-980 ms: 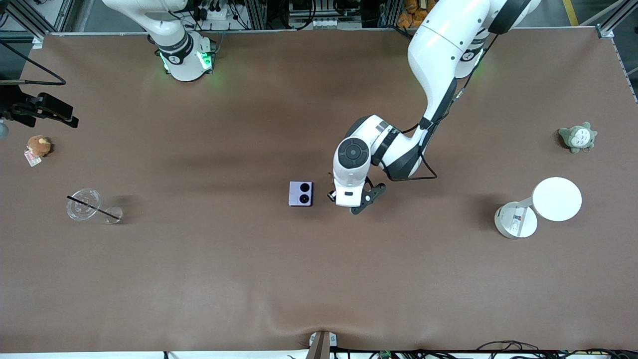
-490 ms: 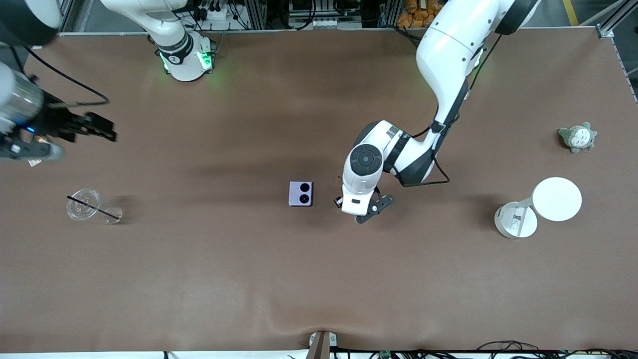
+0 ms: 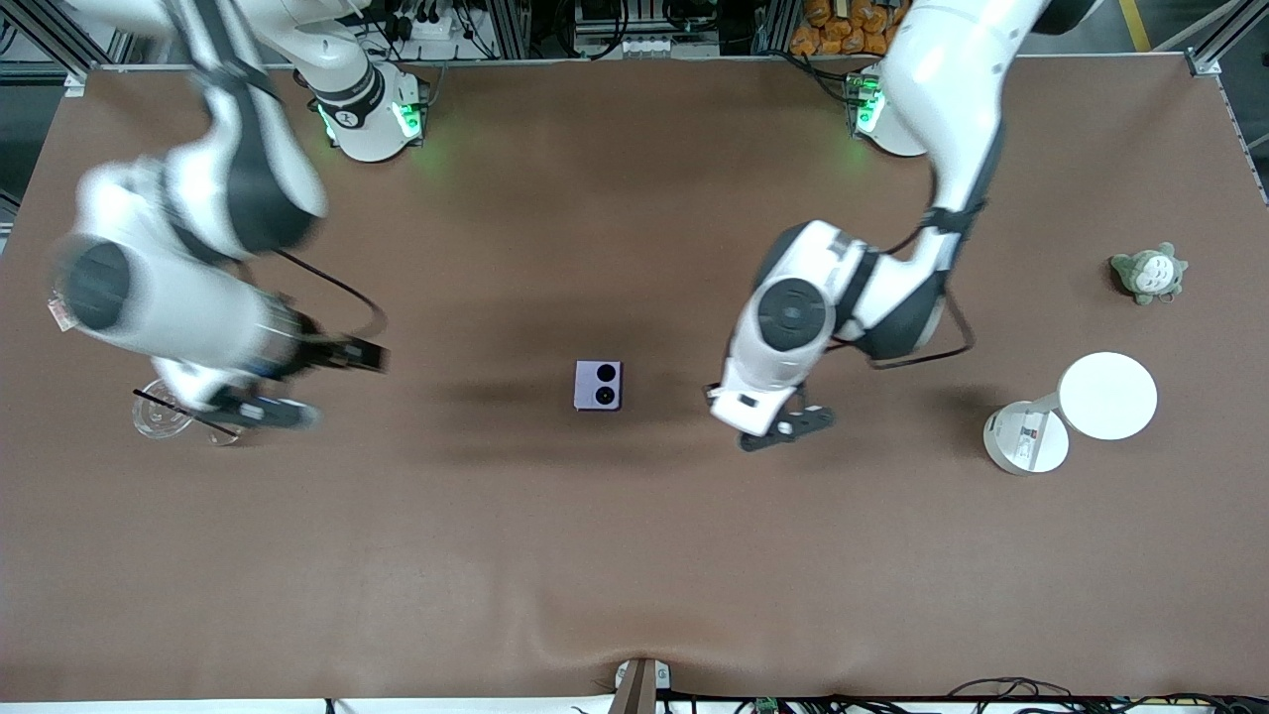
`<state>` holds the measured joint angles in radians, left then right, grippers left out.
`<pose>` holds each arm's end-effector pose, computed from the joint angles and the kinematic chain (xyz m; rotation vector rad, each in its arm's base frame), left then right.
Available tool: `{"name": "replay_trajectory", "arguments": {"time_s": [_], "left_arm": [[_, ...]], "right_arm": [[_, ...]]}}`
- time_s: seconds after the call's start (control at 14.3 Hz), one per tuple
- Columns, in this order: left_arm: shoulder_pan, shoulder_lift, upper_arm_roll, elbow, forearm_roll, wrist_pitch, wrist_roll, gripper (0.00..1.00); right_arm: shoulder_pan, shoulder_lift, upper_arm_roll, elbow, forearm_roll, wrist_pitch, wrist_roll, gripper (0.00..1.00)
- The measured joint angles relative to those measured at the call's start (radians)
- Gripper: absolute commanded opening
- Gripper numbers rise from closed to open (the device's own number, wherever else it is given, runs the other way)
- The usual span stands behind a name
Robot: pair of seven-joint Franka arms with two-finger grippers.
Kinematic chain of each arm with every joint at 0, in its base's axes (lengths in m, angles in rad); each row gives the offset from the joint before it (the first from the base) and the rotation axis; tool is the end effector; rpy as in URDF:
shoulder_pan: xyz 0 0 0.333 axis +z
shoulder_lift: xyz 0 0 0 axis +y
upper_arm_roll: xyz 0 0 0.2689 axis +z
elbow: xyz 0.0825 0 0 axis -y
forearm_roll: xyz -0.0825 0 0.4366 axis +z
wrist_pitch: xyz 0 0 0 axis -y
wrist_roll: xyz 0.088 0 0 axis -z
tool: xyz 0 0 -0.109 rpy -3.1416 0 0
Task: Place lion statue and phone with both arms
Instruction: 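Grasp the white phone with the right gripper while the left holds the lion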
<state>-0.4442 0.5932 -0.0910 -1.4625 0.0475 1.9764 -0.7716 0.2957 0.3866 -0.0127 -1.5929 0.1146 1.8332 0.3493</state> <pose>0.6271 -0.3592 0.2651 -3.0796 -0.3549 0.1025 0.6526 0.2003 0.3329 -3.0733 0.1593 0.2638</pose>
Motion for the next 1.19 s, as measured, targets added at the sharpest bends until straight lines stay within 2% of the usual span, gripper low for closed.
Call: {"name": "replay_trajectory", "arguments": {"time_s": [0.21, 0.42, 0.91, 1.19], "left_arm": [[0.081, -0.066, 0.001, -0.001, 0.000, -0.065, 0.206, 0.00], [0.144, -0.110, 0.001, -0.003, 0.000, -0.127, 0.364, 0.00], [0.191, -0.163, 0.001, -0.042, 0.000, -0.160, 0.449, 0.00], [0.244, -0.165, 0.001, -0.057, 0.001, -0.154, 0.549, 0.00]], "right_arm": [[0.116, 0.153, 0.001, 0.095, 0.000, 0.038, 0.128, 1.00], [0.184, 0.258, 0.000, 0.182, 0.000, 0.101, 0.152, 1.00], [0.279, 0.388, 0.003, 0.196, 0.015, 0.299, 0.163, 1.00], [0.353, 0.425, 0.002, 0.196, 0.019, 0.368, 0.256, 1.00]]}}
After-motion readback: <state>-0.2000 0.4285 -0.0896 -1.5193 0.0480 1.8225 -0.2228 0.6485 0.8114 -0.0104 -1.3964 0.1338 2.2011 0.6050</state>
